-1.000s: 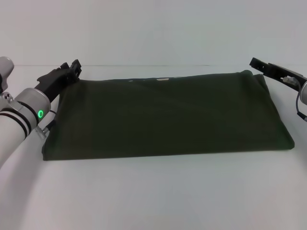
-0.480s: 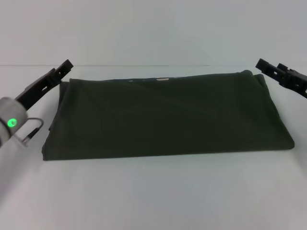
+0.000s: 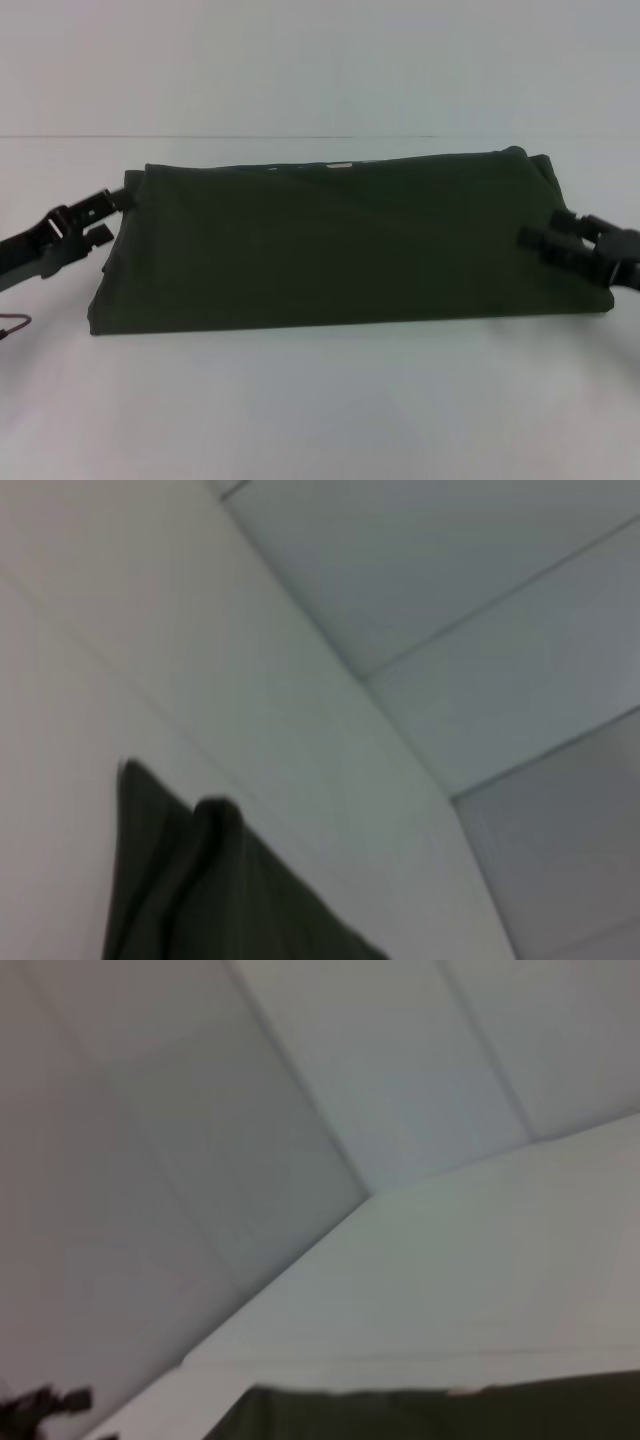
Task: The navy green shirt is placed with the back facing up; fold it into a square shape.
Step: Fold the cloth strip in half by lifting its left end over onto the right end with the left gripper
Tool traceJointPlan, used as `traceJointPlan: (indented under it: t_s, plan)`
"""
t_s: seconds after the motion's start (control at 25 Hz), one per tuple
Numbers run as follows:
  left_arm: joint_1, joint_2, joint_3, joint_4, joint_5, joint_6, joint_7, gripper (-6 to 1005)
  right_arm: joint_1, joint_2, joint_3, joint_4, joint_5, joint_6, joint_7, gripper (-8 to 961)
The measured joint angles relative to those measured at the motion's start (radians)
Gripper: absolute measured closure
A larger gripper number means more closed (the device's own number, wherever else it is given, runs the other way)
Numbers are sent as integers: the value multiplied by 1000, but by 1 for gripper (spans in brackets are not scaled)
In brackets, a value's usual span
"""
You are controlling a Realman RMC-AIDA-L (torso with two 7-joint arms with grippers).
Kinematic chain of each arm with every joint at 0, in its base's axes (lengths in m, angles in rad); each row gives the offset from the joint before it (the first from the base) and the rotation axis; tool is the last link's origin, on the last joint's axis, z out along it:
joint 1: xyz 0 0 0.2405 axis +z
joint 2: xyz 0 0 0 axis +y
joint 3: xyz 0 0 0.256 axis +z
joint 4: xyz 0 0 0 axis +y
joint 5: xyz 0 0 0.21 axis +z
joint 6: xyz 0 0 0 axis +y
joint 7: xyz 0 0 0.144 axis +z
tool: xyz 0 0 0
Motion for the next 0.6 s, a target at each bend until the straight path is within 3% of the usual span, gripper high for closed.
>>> traceJointPlan:
  t_s: [0.2,0.36,0.6]
  plan:
    - [-31,23,-8,29,162,28,-107,153,-3,39,-5,-6,-63,-37,-231,39]
    - [-43,33,-14,34,177,34,-123,152,12,78,-24,-8,-64,-45,-431,40]
    - [-60,49,-14,52,230,66,-139,152,92,83,-109,39,-65,-20,-529,40]
